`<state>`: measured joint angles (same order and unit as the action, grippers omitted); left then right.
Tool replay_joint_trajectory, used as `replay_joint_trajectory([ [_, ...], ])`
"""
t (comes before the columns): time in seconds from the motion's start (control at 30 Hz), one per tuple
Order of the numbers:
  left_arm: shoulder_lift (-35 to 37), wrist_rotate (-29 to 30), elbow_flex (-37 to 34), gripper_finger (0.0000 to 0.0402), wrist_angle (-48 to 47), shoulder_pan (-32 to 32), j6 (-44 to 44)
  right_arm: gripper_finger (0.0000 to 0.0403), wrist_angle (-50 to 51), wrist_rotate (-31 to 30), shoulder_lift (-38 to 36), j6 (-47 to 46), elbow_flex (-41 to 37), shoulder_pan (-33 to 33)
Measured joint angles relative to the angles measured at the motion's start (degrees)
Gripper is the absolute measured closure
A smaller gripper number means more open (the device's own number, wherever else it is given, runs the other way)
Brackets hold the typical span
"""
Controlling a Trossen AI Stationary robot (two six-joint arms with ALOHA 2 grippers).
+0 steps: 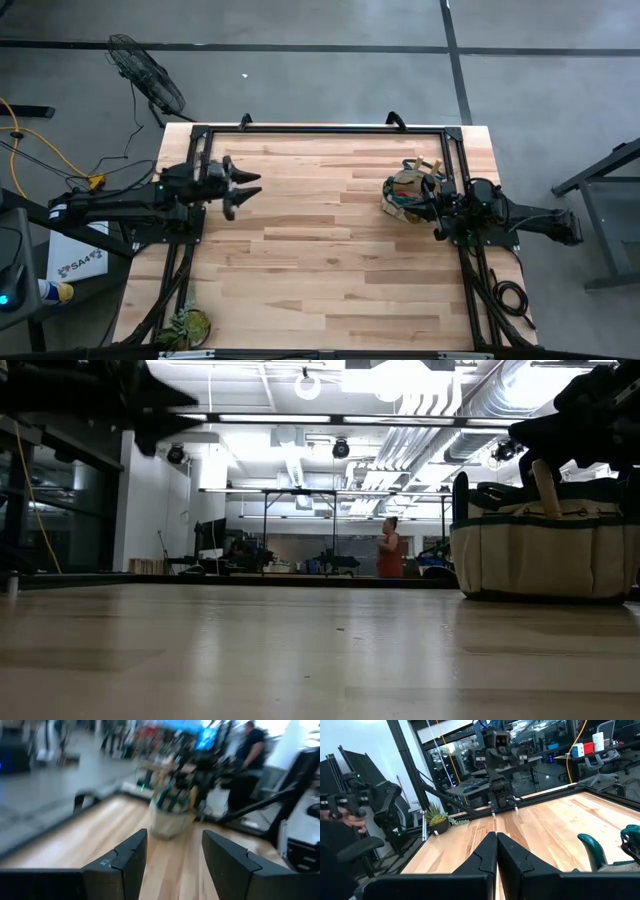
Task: Pick & Place Garden tools in Gardening bag
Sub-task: Return to Home Position
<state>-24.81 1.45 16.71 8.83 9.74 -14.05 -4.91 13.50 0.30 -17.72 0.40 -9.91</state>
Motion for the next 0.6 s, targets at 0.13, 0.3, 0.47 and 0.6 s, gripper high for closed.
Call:
replay_joint_trajectory([
  [0.13,4.83,-1.36,0.11,0.0215,1.27,0.0,5.19,0.04,0.01,0.0,0.0,0.01,0.0,0.0],
  [0.3,12.18,-6.56,0.09,0.0215,-4.56,0.0,7.48,0.04,0.02,0.0,0.0,0.0,0.0,0.0],
  [0.47,18.48,-11.56,0.09,0.0215,-6.59,-0.02,7.61,0.04,0.04,0.0,0.0,0.0,-0.02,0.0],
  [0.6,22.2,-11.37,0.09,0.0215,-10.83,-0.01,7.63,0.04,0.04,0.0,0.0,0.02,-0.04,0.0],
])
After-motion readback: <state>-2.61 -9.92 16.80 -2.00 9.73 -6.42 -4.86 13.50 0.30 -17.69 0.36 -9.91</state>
